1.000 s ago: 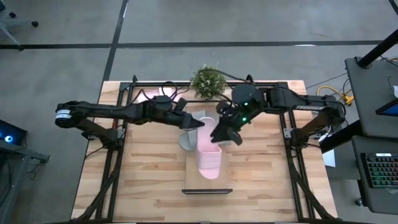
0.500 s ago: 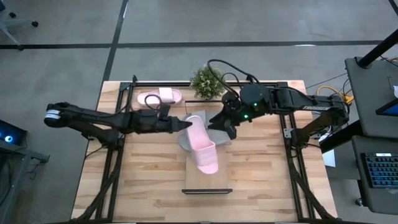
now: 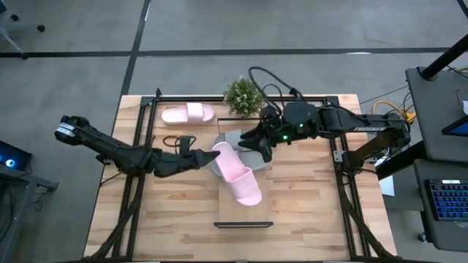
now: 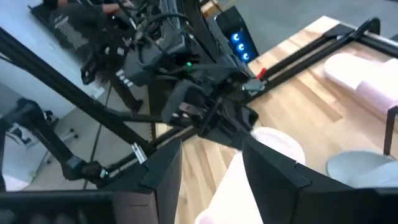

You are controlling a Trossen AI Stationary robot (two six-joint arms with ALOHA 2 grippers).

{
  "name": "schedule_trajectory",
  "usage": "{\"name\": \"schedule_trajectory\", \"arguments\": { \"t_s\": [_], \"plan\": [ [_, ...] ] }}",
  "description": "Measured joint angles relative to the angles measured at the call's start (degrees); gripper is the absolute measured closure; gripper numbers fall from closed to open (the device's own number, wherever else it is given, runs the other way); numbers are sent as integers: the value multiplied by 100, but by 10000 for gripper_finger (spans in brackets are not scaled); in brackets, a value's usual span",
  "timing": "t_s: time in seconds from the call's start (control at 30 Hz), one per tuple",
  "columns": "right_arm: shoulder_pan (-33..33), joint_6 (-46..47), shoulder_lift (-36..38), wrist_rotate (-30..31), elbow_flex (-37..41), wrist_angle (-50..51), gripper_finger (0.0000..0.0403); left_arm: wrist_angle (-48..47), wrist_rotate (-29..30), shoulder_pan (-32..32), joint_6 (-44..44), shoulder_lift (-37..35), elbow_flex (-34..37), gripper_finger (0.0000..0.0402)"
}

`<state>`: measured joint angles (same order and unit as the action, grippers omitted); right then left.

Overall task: Pick and place slides into the shelf
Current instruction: Put the bottom pink slide on the shelf

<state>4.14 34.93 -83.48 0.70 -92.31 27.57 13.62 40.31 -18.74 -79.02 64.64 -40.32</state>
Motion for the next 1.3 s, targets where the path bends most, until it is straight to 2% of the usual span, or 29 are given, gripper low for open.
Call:
{"name": "schedule_trajectory", "arguments": {
  "t_s": [0.2, 0.37, 0.5, 0.77, 1.0, 1.3],
  "plan": [
    [51, 182, 37, -58, 648, -679, 241, 12, 1022, -540, -337, 203, 25, 348],
    [61, 545, 220, -274, 1409, -2040, 242, 198, 1504, -897, -473, 459, 37, 348],
    [63, 996, 434, -630, 2105, -3263, 247, 506, 2151, -1178, -737, 662, 32, 348],
    [282, 1314, 1127, -670, 3210, -4389, 251, 1056, 2929, -1586, -922, 1086, 34, 348],
    [629, 1570, 1485, -564, 3880, -5073, 254, 1668, 3650, -1867, -921, 1615, -15, 348],
    [735, 1587, 1512, -274, 3957, -5104, 255, 2532, 4047, -2160, -927, 2213, -31, 348]
  ]
}}
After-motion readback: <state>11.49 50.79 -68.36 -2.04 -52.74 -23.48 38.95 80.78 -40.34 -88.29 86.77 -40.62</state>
